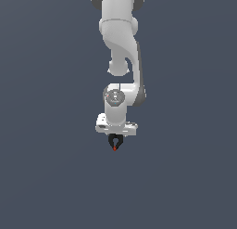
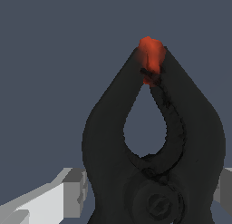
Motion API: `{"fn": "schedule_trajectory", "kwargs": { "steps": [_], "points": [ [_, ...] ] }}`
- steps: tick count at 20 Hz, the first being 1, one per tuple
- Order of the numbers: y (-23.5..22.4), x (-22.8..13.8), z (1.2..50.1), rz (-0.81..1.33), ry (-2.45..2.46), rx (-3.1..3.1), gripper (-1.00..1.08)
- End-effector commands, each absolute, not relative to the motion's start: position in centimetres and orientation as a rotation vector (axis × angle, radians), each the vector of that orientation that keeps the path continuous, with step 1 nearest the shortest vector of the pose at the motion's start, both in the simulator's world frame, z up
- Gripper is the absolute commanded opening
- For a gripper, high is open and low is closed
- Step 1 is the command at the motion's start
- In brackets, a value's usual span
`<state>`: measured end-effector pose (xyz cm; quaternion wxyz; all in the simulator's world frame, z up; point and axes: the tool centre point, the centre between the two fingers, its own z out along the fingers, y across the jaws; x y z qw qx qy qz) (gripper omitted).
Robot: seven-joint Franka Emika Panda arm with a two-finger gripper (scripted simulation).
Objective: Pick up the object and move it to a goal position.
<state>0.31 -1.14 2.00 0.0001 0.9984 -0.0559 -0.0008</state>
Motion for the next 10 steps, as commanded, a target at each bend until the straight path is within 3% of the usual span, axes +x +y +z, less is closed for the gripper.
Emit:
{"fn": "schedule_trajectory", "kwargs": {
  "steps": [1,10],
  "points": [
    [-1.13,0.38,1.91,0.000,-0.175,3.137,-1.00],
    [-1.13,0.32,2.04,-0.001,-0.176,3.137,-1.00]
  ]
}}
